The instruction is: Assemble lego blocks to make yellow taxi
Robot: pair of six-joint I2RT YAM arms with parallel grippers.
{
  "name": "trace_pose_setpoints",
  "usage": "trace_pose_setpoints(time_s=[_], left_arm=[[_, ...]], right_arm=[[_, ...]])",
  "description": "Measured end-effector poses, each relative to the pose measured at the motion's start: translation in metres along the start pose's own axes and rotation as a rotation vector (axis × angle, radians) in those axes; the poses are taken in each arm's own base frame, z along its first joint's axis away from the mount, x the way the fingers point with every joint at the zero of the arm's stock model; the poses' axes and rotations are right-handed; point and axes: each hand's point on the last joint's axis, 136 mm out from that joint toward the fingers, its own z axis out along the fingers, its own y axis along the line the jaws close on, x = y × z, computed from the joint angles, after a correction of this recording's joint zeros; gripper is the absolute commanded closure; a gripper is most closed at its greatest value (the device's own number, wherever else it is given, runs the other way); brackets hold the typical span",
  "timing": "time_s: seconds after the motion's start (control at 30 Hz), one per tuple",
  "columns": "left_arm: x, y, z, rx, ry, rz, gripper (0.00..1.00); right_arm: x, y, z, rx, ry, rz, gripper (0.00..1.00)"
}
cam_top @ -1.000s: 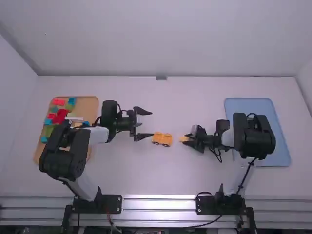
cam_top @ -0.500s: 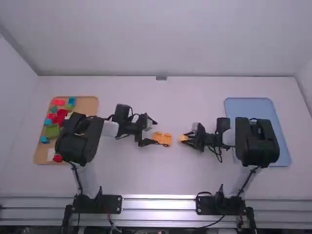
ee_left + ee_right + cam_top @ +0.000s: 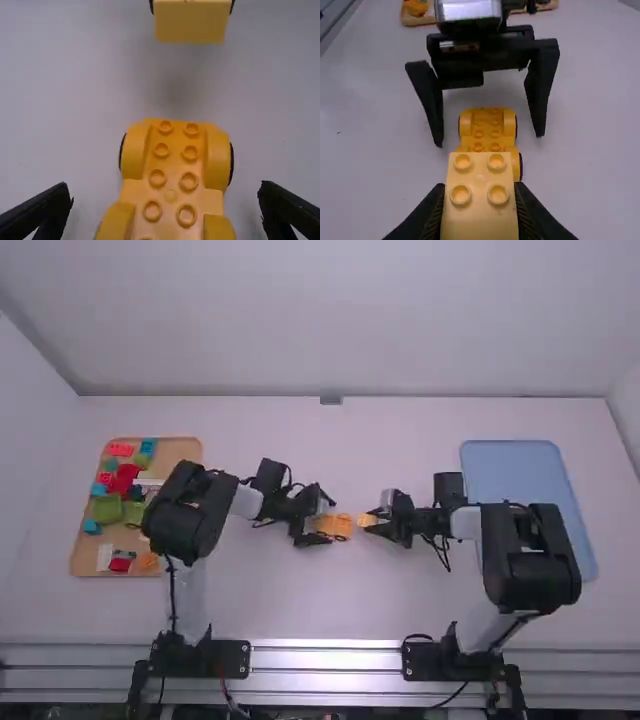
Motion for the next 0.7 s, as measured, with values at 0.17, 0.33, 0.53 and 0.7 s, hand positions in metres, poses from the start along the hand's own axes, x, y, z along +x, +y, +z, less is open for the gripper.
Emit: trace_pose_setpoints(time_s=[0.17, 0.33, 0.53, 0.7], left_arm=[[0.009, -0.003, 0.004, 0.007, 0.018, -0.005, 0.11], [0.009, -0.002, 0.004, 0.002, 0.018, 0.001, 0.33], [0.008, 0.001, 0.004, -0.005, 0.015, -0.034, 0.5], [0.007, 0.003, 0.004, -0.017, 0.01, -0.078, 0.51]], right_arm=[[-0.001, 0.002, 0.002, -0.008, 0.0, 0.001, 0.75], [0.002, 0.0, 0.002, 0.002, 0.017, -0.001, 0.75], [0.009, 0.001, 0.011, -0.001, 0.085, -0.002, 0.78], [0.006, -0.006, 0.024, 0.003, 0.152, -0.016, 0.8]])
